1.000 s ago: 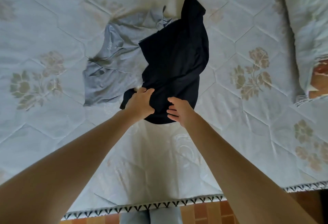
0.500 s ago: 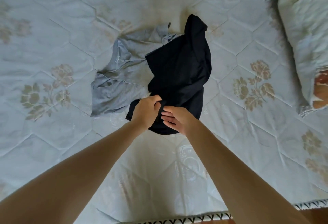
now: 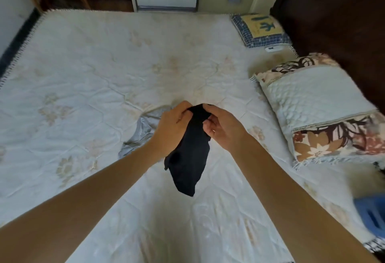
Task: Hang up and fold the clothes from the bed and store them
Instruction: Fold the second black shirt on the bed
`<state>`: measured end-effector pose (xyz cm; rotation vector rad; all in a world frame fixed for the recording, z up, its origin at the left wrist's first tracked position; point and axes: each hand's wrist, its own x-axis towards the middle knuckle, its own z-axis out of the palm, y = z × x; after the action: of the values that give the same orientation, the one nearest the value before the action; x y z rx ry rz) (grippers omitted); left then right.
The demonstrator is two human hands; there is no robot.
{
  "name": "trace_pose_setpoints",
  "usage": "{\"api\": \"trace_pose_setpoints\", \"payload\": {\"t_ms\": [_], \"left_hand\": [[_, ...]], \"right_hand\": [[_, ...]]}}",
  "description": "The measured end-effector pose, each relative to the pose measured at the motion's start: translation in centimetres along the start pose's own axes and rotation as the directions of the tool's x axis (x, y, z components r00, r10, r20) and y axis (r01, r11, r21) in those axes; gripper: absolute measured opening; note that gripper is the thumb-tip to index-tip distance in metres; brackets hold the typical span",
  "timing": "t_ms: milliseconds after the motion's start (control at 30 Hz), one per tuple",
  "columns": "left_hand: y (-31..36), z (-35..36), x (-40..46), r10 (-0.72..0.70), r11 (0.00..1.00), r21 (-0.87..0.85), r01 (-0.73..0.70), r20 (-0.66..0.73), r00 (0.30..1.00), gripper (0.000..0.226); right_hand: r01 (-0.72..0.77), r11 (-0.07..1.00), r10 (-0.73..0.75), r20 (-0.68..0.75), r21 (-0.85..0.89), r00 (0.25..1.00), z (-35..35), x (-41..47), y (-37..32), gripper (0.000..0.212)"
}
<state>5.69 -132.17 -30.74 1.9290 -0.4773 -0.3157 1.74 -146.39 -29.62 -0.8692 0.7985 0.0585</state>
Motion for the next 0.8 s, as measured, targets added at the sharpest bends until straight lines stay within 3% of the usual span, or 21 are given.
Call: {"api": "trace_pose_setpoints", "payload": {"t_ms": [100,233,400,467,667,800], "left_hand": [[6.7,-2.4,-1.1,0.089,0.996,0.008,-0.089,0.007,0.996,0.018],[14.3,-5.6,-2.5,0.156,0.986,-0.068,-0.154,0.017,0.988,0.027],[21.9,-9.5,-4.5,0.216,0.947,-0.250,-0.200,0.036,0.976,0.018],[23.8,-10.4,-5.5,0.254,0.936,-0.276,-0.218,0.102,0.962,0.018],[25.6,-12.2,-7.9,0.178,0.983,-0.103,-0.150,0.383,0.906,0.035],[25.4,-12.8,-8.9,0.092,0.991,0.044,-0.126,0.452,0.887,0.033]], "right_hand": [[0.081,0.996,-0.077,0.154,-0.021,0.985,1.7,-5.3,-5.2,0.011],[0.223,0.969,-0.168,0.375,-0.109,0.912,4.6,-12.6,-10.7,0.015],[0.344,0.936,-0.266,0.490,-0.075,0.830,8.2,-20.0,-15.4,0.012],[0.403,0.913,-0.316,0.520,-0.059,0.793,9.4,-22.7,-17.0,0.012],[0.537,0.843,-0.467,0.547,0.038,0.695,11.9,-30.5,-20.7,0.017],[0.603,0.788,-0.575,0.504,0.127,0.645,11.9,-33.7,-22.6,0.018]]}}
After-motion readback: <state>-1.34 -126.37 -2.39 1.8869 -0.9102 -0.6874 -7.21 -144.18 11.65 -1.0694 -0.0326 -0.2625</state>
